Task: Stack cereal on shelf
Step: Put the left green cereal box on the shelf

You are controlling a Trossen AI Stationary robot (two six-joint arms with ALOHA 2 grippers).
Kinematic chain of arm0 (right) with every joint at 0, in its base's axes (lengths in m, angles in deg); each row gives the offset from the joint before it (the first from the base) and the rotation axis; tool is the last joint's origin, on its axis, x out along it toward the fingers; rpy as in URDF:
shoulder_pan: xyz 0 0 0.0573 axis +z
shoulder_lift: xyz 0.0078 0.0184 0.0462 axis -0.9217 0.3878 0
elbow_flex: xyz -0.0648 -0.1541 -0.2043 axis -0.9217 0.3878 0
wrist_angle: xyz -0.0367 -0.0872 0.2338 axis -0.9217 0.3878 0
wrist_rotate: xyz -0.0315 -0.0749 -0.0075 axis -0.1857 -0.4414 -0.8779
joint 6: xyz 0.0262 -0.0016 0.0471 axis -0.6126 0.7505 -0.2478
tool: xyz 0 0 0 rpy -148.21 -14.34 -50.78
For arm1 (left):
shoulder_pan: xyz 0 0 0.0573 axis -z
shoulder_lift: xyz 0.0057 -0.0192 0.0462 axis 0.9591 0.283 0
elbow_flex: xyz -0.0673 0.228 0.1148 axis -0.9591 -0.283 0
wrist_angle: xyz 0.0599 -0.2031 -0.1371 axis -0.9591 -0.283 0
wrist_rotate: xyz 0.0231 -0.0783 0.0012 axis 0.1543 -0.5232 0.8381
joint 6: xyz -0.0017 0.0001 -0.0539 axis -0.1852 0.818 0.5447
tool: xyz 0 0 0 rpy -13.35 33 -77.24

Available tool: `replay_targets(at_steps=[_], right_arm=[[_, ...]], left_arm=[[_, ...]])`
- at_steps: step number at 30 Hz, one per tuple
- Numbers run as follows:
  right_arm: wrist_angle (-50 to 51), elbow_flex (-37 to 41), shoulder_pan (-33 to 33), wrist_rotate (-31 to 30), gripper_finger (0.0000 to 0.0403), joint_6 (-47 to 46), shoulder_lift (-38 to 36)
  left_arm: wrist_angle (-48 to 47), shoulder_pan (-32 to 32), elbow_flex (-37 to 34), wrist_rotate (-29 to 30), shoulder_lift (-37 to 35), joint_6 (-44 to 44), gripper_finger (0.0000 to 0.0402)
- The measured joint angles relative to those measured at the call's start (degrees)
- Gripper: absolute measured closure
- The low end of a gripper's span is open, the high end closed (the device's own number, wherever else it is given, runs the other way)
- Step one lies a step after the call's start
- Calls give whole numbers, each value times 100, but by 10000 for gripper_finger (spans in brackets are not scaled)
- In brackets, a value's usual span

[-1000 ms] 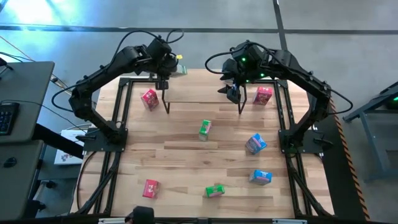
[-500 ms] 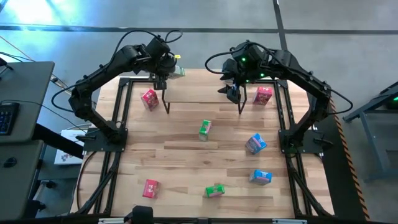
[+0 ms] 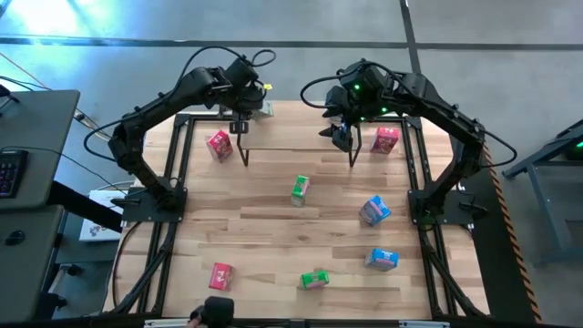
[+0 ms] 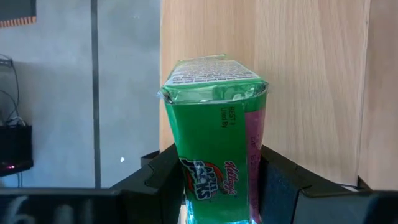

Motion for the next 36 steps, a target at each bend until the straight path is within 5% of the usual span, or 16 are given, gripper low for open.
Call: replay_targets(at_steps=[17,36], right_arm=[[0,0,-1,1,143,0,-2],[0,0,-1,1,143,0,-2]], left_arm=[[45,0,0,-74,7,-329,251],[338,-33,0,-116,9,-455,194]])
